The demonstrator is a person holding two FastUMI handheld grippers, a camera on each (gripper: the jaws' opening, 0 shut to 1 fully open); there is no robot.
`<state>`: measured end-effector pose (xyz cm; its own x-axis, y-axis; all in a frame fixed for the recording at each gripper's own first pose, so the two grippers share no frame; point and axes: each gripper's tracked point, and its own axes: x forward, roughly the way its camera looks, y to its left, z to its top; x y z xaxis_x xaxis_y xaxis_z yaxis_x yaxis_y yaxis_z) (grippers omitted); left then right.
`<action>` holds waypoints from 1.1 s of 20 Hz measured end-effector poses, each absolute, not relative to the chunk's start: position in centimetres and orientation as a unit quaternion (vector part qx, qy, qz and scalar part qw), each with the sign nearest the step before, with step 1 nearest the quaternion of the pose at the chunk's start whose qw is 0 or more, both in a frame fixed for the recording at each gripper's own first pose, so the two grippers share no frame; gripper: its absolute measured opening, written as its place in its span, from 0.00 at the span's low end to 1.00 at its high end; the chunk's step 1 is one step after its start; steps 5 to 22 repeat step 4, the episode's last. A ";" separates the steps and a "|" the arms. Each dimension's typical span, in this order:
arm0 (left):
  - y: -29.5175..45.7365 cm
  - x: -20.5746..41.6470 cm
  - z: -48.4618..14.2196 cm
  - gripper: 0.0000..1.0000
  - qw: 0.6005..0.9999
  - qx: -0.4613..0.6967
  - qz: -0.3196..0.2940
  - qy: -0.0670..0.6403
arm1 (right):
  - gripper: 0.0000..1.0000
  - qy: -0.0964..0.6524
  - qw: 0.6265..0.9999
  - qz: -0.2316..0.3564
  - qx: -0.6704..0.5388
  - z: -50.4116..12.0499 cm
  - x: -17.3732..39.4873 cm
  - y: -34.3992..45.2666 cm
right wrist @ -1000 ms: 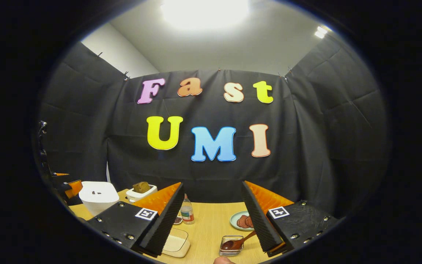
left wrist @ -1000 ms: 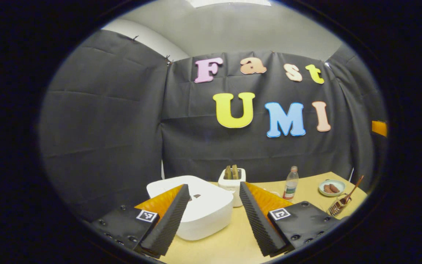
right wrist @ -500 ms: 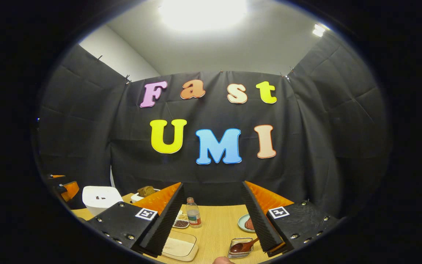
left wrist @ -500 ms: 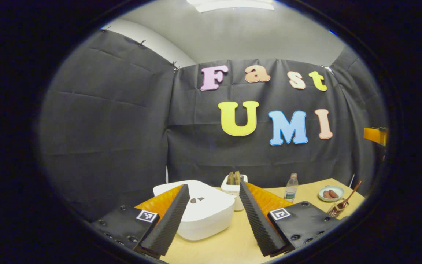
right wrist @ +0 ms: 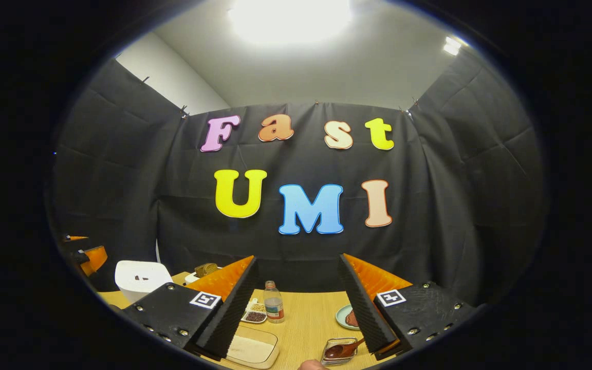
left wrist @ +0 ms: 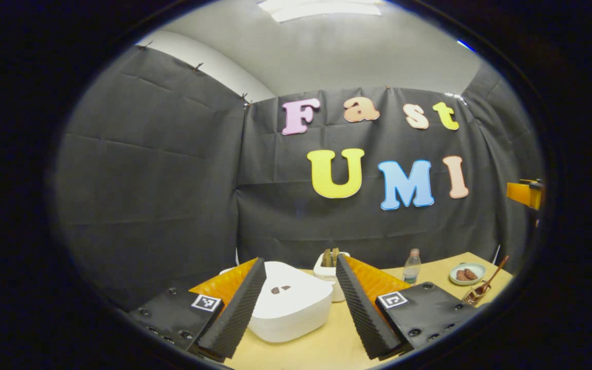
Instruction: Close the left gripper, press the button to open the rice cooker; take a wooden spoon from the chopstick holder with the right hand, scoop a spoonful of rice and pour it into the rice cooker, then put the wooden spoon back into the chopstick holder.
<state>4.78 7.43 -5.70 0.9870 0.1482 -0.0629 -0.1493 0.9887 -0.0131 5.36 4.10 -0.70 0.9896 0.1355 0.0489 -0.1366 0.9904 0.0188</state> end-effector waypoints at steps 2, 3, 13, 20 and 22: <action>7.2 4.6 -5.1 0.91 0.997 -0.003 0.071 0.021 | 0.94 -0.024 0.997 0.071 0.012 -0.5 5.3 4.5; 7.4 4.7 -4.8 0.91 0.997 -0.001 0.071 0.017 | 0.94 -0.025 0.997 0.073 0.013 -0.4 5.2 4.7; 7.4 4.4 -4.5 0.91 0.997 -0.003 0.071 0.015 | 0.94 -0.025 0.997 0.074 0.012 -0.3 5.3 4.9; 7.4 4.4 -4.5 0.91 0.997 -0.003 0.071 0.015 | 0.94 -0.025 0.997 0.074 0.012 -0.3 5.3 4.9; 7.4 4.4 -4.5 0.91 0.997 -0.003 0.071 0.015 | 0.94 -0.025 0.997 0.074 0.012 -0.3 5.3 4.9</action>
